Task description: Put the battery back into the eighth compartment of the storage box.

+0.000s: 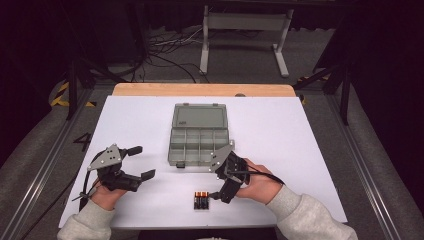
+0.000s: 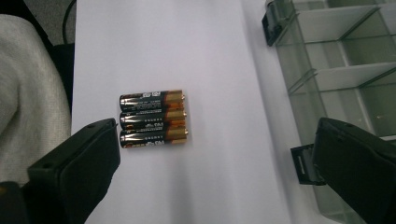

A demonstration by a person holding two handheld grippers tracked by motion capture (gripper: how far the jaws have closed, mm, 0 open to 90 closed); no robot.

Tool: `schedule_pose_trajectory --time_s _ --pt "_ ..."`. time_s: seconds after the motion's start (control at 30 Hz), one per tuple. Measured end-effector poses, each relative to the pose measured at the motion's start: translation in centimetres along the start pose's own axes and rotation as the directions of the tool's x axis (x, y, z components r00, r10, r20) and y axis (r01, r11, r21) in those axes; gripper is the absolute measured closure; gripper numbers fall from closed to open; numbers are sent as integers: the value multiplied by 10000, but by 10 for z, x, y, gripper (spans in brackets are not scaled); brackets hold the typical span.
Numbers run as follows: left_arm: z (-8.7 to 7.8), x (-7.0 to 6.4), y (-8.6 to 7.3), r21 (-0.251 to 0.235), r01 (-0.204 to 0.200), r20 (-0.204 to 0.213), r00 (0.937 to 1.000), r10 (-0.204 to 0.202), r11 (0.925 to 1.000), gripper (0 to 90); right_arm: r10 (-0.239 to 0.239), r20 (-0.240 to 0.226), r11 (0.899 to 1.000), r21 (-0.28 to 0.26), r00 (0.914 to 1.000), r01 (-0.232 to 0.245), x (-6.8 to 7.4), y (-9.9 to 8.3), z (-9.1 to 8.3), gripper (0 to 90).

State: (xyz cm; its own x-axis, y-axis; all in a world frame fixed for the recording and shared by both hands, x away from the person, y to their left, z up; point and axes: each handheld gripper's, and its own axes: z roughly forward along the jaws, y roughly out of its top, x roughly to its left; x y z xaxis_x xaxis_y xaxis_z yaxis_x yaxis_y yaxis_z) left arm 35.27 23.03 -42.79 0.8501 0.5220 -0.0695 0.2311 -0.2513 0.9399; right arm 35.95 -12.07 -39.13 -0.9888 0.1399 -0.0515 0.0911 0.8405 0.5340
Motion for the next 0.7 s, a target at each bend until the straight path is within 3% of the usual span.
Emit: schedule_pose_trajectory --time_s 0.63,0.7 --pt "0 1 0 50 15 0 10000 -15 10000 57 -174 -495 9966 796 9986 213 16 -7 30 13" --pt "0 1 0 30 17 17 10000 -17 10000 57 -27 -560 9958 907 9984 77 18 -8 32 13"
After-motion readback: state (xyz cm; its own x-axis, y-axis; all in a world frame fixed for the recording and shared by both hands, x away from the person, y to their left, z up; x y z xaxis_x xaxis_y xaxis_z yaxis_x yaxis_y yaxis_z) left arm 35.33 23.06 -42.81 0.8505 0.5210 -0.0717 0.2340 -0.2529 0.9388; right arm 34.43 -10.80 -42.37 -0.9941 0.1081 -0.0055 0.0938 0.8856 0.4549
